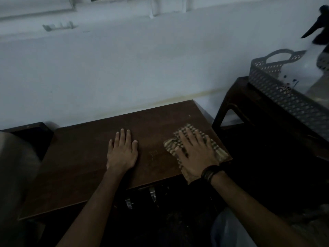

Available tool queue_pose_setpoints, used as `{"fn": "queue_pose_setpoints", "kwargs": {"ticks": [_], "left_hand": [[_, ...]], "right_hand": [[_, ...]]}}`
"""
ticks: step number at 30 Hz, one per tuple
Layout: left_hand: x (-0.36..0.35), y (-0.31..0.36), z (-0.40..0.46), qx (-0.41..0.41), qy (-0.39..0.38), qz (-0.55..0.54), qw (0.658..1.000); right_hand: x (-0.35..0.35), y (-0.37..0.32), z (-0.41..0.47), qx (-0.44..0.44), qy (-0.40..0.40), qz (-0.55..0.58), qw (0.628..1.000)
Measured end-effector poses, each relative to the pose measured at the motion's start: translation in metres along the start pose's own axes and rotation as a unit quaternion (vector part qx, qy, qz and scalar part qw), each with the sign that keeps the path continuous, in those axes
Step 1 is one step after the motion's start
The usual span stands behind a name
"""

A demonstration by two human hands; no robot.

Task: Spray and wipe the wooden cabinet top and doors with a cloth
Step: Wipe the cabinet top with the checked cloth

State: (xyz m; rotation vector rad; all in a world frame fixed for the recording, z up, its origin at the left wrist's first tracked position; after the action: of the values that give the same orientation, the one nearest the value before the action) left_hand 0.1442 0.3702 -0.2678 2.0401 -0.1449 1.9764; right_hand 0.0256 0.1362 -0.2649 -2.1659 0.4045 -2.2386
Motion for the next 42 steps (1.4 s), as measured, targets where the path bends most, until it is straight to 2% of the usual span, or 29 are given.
{"fn": "queue_pose_setpoints", "kwargs": {"ticks": [5, 12, 15, 22, 27, 32, 34, 37, 39, 42], "left_hand": [[-0.002, 0.013, 0.005, 0.032, -0.017, -0.010, 0.999], [-0.001, 0.026, 0.016, 0.003, -0.015, -0.012, 1.000], [0.000, 0.025, 0.015, 0.000, -0.015, -0.017, 1.000], [-0.002, 0.027, 0.017, 0.004, -0.026, -0.017, 1.000], [-0.003, 0.037, 0.028, 0.017, -0.035, -0.026, 0.999], [-0.008, 0.088, 0.057, -0.065, -0.053, -0.061, 0.995], [-0.007, 0.110, 0.064, -0.099, -0.034, -0.096, 0.990], [0.000, 0.140, 0.073, -0.194, 0.033, -0.145, 0.970], [-0.001, 0.153, 0.083, -0.246, 0.037, -0.142, 0.958], [-0.007, 0.151, 0.099, -0.220, 0.019, -0.163, 0.962]], "right_hand": [[0.001, 0.012, 0.032, -0.025, -0.011, 0.000, 1.000], [0.004, 0.019, 0.109, -0.046, -0.022, -0.006, 0.999], [0.005, 0.018, 0.099, -0.038, -0.017, -0.011, 0.999], [0.004, 0.019, 0.010, 0.004, 0.005, -0.017, 1.000], [0.000, 0.033, 0.021, -0.009, -0.020, -0.015, 1.000], [0.006, 0.041, 0.079, -0.048, -0.011, -0.006, 0.999], [0.004, 0.038, 0.104, -0.045, -0.009, -0.003, 0.999], [0.003, 0.024, 0.135, 0.011, -0.017, -0.017, 1.000], [0.003, 0.015, 0.152, 0.065, -0.031, -0.041, 0.997], [0.003, 0.009, 0.173, 0.101, -0.043, -0.039, 0.993]]}}
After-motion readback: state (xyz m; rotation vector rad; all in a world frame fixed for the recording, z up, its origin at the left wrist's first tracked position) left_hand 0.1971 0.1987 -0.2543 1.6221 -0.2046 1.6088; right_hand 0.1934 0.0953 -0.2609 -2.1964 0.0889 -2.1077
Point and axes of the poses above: each hand's wrist, its own z-axis towards the middle knuckle, its own x-axis out of the back of the hand, y = z × x, the point moved 7 cm from there along z, towards the middle knuckle
